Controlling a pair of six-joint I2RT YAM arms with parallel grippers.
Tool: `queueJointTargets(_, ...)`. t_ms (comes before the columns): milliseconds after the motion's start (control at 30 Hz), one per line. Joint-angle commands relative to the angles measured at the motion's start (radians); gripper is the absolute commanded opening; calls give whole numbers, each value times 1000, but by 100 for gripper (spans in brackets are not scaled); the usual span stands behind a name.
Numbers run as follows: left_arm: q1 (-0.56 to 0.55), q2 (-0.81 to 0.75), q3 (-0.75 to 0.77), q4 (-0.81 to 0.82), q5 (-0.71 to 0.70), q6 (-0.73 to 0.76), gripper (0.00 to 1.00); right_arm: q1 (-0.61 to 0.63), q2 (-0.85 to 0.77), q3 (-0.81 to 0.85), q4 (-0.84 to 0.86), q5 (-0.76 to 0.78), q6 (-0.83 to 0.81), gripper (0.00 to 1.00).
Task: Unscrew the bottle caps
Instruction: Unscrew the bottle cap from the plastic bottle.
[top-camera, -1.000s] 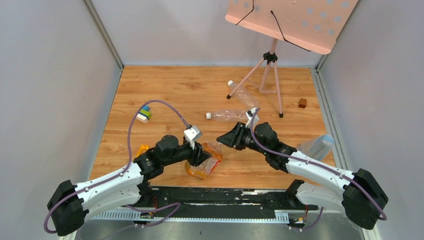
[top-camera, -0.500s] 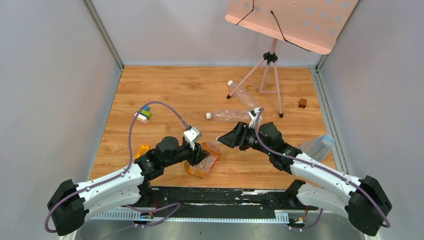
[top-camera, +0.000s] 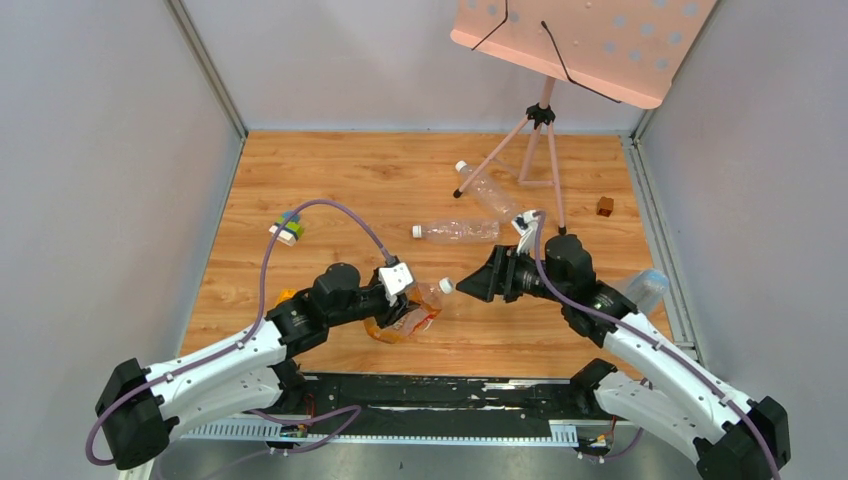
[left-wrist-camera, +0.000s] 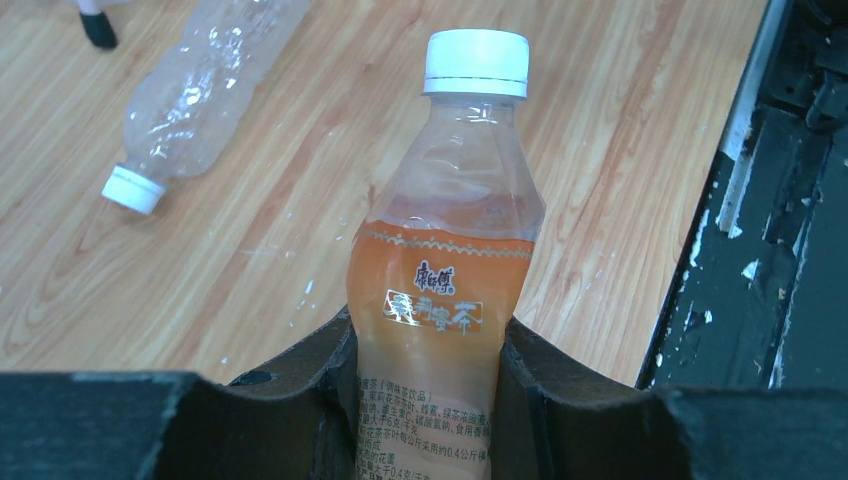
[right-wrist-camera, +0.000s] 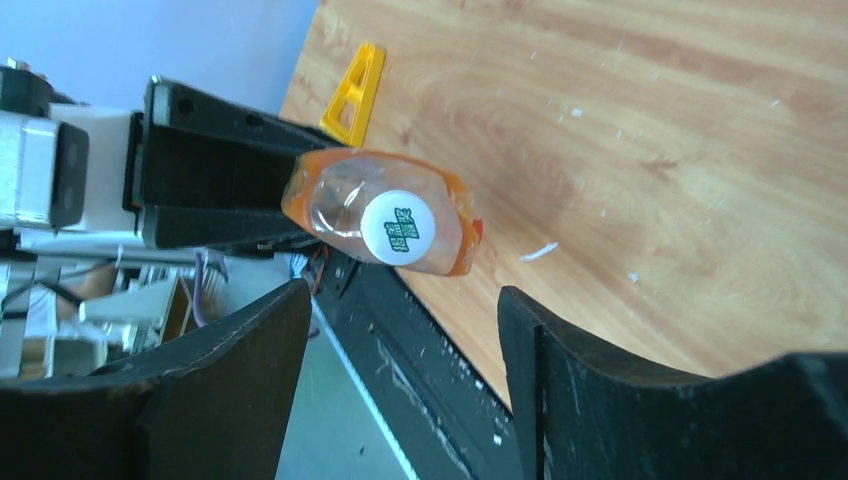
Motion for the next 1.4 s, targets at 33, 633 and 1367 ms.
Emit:
queueJointTargets(33, -7, -21, -2, 41, 88, 99, 3, -3, 54, 49, -41, -174, -28, 64)
queueJointTargets(633, -21, -19, -75, 116, 133, 60, 4, -1, 280, 113, 12, -259, -16, 40)
queueJointTargets(1367, -21, -27, -131, 270, 77, 24, 9, 24, 292, 103, 71, -335, -167, 0)
